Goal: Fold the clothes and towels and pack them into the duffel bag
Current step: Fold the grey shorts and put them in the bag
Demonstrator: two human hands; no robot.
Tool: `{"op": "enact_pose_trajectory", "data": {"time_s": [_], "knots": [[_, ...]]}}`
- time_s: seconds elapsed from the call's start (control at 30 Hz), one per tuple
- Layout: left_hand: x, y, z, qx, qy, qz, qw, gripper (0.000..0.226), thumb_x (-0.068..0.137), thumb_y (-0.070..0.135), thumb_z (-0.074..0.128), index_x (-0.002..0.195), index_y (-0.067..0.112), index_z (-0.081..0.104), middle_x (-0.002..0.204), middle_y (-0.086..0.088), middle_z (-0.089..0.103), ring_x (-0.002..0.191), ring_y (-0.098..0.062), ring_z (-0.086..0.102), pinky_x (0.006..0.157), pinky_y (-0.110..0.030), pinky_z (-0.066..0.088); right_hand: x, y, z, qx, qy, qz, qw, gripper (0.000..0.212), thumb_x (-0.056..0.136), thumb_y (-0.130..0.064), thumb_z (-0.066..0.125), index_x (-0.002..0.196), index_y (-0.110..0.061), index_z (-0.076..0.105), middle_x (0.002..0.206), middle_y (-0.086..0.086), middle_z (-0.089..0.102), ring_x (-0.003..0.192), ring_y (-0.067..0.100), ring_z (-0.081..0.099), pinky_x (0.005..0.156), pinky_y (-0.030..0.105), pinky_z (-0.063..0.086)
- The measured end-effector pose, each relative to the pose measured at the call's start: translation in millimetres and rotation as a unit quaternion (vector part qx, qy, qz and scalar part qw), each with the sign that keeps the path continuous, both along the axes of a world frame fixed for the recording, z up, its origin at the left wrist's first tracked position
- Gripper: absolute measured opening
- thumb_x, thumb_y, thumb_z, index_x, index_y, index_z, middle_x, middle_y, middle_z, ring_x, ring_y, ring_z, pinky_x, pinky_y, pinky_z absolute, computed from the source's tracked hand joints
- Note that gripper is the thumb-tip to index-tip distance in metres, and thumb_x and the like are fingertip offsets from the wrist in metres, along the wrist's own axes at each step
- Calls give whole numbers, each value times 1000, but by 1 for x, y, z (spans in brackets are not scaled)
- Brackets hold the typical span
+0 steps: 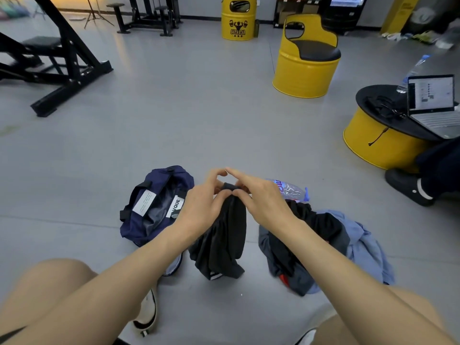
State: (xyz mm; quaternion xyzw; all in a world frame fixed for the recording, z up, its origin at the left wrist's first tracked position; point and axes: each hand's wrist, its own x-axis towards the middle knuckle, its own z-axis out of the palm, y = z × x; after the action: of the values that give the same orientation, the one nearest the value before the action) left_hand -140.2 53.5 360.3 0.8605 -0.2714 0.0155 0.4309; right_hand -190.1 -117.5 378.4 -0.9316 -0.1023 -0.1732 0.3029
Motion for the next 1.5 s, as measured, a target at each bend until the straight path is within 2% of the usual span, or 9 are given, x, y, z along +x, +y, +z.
{"op": "enact_pose_trajectory", "data": {"time_s": [0.23, 0.43, 0.57, 0.73, 0.8, 0.9, 1.0, 1.2, 1.5], "knots": [[-4, 26, -46, 58, 98, 6, 994, 4, 93, 35, 60, 96, 33, 59, 85, 11, 68, 81, -5, 63, 75, -34, 49, -3, -8, 7, -5, -19, -22, 1000, 39, 100, -14, 55, 137, -27, 59, 111, -6, 67, 100, 13, 59, 84, 27, 47], [13, 32, -28, 62, 5, 19, 998, 14, 96, 25, 59, 103, 34, 66, 94, 23, 70, 91, 2, 63, 80, -21, 47, -5, -24, 2, -120, 191, -13, 974, 53, 95, -19, 47, 147, -30, 44, 139, -4, 55, 130, 19, 45, 106, 36, 40], [43, 21, -18, 79, -29, -35, 996, 21, 96, 19, 55, 105, 35, 66, 99, 26, 69, 95, 0, 64, 84, -29, 51, 16, -22, -11, -116, 172, -24, 978, 24, 96, -38, 55, 117, -30, 66, 107, -8, 67, 105, 20, 58, 87, 36, 47], [73, 22, -32, 76, -41, -32, 996, 14, 97, 27, 62, 110, 31, 67, 99, 22, 68, 95, 4, 60, 83, -17, 45, 35, -29, -29, -44, 179, -45, 982, 13, 100, -35, 53, 95, -27, 61, 82, -8, 64, 78, 13, 58, 74, 37, 50], [81, 38, -43, 113, -1, -47, 992, 18, 94, 33, 67, 111, 32, 65, 98, 21, 67, 95, 3, 60, 82, -16, 45, 36, -35, -29, -24, 176, -50, 983, 10, 101, -28, 51, 99, -30, 60, 83, -8, 66, 78, 13, 59, 72, 32, 46], [88, 67, -63, 259, -5, -61, 964, 10, 94, 25, 65, 104, 25, 65, 93, 11, 65, 92, -16, 62, 77, -32, 47, 30, -41, -23, -48, 151, -50, 986, 27, 102, -19, 51, 120, -30, 67, 103, -12, 72, 92, 10, 61, 75, 5, 36], [85, 88, -70, 243, 12, 19, 970, 3, 96, 25, 63, 99, 25, 65, 86, 9, 69, 84, -20, 64, 72, -37, 50, 20, -41, -17, -66, 154, -62, 984, 32, 102, -15, 48, 122, -29, 69, 101, -15, 70, 91, 11, 59, 72, -5, 28], [80, 95, -44, 189, -20, 42, 981, 11, 92, 19, 66, 95, 29, 61, 91, 14, 65, 85, -13, 61, 75, -35, 50, 4, -52, -7, -42, 168, -101, 980, 20, 97, -17, 55, 103, -28, 71, 93, -11, 72, 87, 12, 60, 75, 25, 36], [72, 102, -20, 194, -59, 69, 977, 16, 93, 18, 61, 103, 30, 66, 86, 14, 66, 84, -18, 62, 73, -36, 48, -12, -68, -18, -37, 181, -106, 977, 18, 94, -20, 64, 87, -36, 59, 93, -12, 69, 88, 13, 62, 78, 24, 46]]}}
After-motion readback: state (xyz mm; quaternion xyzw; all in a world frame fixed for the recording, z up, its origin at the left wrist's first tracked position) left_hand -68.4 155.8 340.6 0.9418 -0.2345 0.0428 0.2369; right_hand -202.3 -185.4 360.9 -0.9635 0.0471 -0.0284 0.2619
